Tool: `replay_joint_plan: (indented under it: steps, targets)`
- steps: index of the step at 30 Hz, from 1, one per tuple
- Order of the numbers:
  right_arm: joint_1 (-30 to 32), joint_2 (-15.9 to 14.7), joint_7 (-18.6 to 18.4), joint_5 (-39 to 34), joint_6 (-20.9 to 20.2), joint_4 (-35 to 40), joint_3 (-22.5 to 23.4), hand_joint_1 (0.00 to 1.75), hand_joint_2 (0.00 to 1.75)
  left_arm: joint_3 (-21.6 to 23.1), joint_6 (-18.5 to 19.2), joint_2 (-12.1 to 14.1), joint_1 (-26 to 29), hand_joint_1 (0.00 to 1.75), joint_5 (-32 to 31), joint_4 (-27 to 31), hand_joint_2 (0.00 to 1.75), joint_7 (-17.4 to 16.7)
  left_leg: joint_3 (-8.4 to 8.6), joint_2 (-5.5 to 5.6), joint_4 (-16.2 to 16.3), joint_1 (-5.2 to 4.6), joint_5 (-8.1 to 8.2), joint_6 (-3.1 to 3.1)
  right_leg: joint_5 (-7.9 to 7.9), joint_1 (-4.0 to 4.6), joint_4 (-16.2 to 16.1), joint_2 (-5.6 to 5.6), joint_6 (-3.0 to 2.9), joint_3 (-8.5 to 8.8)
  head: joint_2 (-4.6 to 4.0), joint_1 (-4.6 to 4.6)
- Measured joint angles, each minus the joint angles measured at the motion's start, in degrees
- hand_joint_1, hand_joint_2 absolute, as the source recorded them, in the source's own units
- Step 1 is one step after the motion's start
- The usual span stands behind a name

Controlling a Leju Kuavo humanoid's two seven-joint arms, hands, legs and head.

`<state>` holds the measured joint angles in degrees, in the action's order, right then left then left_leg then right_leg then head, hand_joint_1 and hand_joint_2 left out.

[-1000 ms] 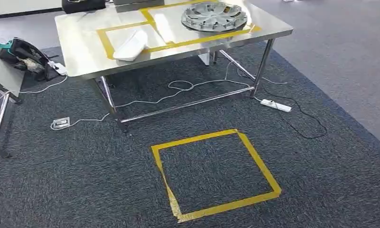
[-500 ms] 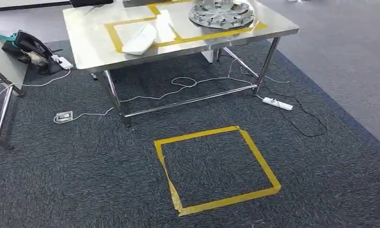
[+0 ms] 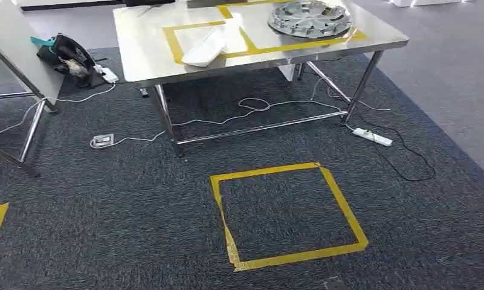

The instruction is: Take the parts from the cabinet and place them on the table.

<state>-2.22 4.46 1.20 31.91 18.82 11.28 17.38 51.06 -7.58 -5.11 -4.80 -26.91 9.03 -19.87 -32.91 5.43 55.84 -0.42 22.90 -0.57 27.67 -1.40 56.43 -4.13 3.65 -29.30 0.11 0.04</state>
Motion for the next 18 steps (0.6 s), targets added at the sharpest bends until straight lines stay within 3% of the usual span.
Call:
replay_joint_plan:
  steps: [2,3,4,5,6,8,9,10,12,13,14,15,18]
  targets:
    - [-0.03,0.00,-0.02,-0.02,0.00,0.00,0.02,0.00,0.00,-0.13,-0.02,0.00,0.20,0.00,0.00,0.00,0.00,0.00,-0.52,1.12,-0.14,0.42,-0.67,0.85,-0.20,0.49,0.65,0.96,-0.72,0.04,0.00,0.07]
    - [-0.02,0.02,0.00,0.00,0.00,0.00,0.02,0.00,0.00,-0.15,0.00,0.07,0.31,0.00,0.02,-0.02,0.00,0.00,-0.92,1.76,-0.04,0.45,-0.82,1.16,-0.52,0.13,0.53,1.74,-1.20,-0.13,0.00,0.07]
    - [-0.15,-0.04,0.09,0.07,0.04,0.00,0.07,0.00,0.00,-0.17,0.00,0.04,0.38,0.00,0.02,-0.02,0.00,0.00,-1.19,-0.52,0.69,0.31,-0.03,1.36,-0.75,0.11,0.48,2.48,-1.59,-0.23,0.00,0.02]
    - [-0.17,-0.04,0.26,0.26,0.17,0.02,0.07,0.00,0.00,-0.17,0.02,0.07,0.36,0.00,0.02,-0.02,0.00,0.00,-2.23,-2.87,2.91,0.21,1.89,1.72,-0.82,0.14,0.48,2.97,-1.88,-0.38,0.00,-0.59]
    - [-0.09,-0.02,0.50,0.37,0.22,0.00,0.07,0.00,0.00,-0.22,0.02,0.07,0.21,0.00,0.09,-0.02,0.00,0.00,-4.27,-4.03,7.53,0.30,4.63,2.03,-0.87,0.25,0.48,3.86,-2.06,-0.54,0.00,-0.61]
    - [0.28,-0.02,0.65,0.55,0.22,0.00,0.09,0.00,0.00,-0.24,0.02,0.07,0.03,0.00,0.18,-0.02,0.00,0.00,-8.31,-4.60,16.60,0.41,8.57,2.35,-0.88,0.31,0.50,5.75,-2.08,-0.81,0.00,-0.61]
    - [0.31,-0.02,0.68,0.57,0.24,0.00,0.09,0.00,0.00,-0.26,0.02,0.07,0.07,0.00,0.20,-0.02,0.00,0.00,-8.95,-4.66,18.43,0.46,8.81,2.41,-0.88,0.32,0.51,6.64,-2.07,-0.88,0.00,-0.63]
    - [0.27,-0.02,0.72,0.57,0.24,0.00,0.09,0.00,0.00,-0.28,0.02,0.07,0.14,0.00,0.22,-0.02,0.00,0.00,-8.15,-4.74,17.55,0.46,7.77,2.38,-0.88,0.32,0.51,7.38,-2.07,-0.88,0.00,-0.61]
    - [0.11,-0.02,0.87,0.55,0.11,0.00,0.09,0.00,0.00,-0.28,0.00,0.07,0.13,0.00,0.42,-0.02,0.00,-0.02,-3.44,-5.63,9.50,0.43,3.50,2.03,-0.87,0.32,0.51,8.80,-2.05,-0.72,0.00,-0.61]
    - [0.04,0.00,1.05,0.55,-0.07,0.00,0.09,0.00,0.00,-0.28,0.00,0.09,0.22,0.00,0.52,-0.02,0.00,0.00,-0.25,-7.42,4.15,0.28,1.53,1.71,-0.80,0.34,0.51,9.41,-1.91,-0.56,0.00,-0.63]
    - [0.05,0.02,1.27,0.55,-0.15,0.00,0.09,0.00,0.00,-0.30,0.07,0.13,0.17,0.00,0.52,-0.02,0.00,0.04,1.41,-10.76,0.84,-0.29,1.97,1.54,-0.67,0.73,0.55,9.95,-1.58,-0.54,0.00,-0.65]
    - [0.13,0.02,1.44,0.55,-0.18,0.00,0.09,0.00,0.00,-0.31,0.11,0.15,-0.05,0.00,0.57,-0.02,0.00,0.26,1.31,-10.06,0.36,-0.35,1.88,0.71,-0.56,0.90,0.69,10.43,-1.12,-0.75,0.00,-0.68]
    - [-0.13,0.18,1.77,0.52,-0.15,0.00,0.11,0.00,0.00,-0.35,0.24,0.39,0.56,0.00,0.68,-0.04,0.00,0.72,0.60,-8.09,0.35,-0.72,1.78,-0.23,-0.68,0.82,0.30,12.36,-0.35,-0.12,0.00,-0.44]
